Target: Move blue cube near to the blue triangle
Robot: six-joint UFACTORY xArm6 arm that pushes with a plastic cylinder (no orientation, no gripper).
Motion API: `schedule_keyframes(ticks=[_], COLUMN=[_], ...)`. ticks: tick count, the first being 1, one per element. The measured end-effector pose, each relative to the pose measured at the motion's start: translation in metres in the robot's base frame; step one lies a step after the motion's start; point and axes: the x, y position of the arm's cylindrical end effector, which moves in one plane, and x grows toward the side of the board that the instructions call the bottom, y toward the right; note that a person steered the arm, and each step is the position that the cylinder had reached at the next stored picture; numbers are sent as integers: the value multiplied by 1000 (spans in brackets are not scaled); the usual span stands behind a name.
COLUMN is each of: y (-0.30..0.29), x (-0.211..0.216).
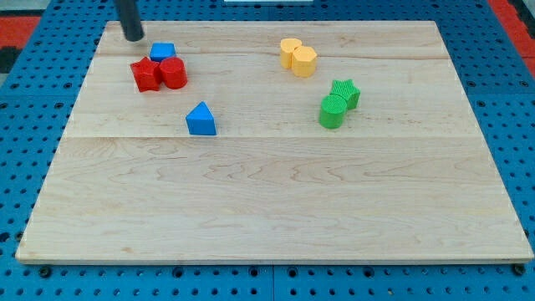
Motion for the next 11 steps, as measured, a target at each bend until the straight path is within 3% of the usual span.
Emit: schedule_keyframes(ticks=[1, 2, 3, 5, 7, 9, 11], y=[0, 53, 104, 124, 167, 189, 235], x=[37, 58, 49, 17, 123, 70, 115])
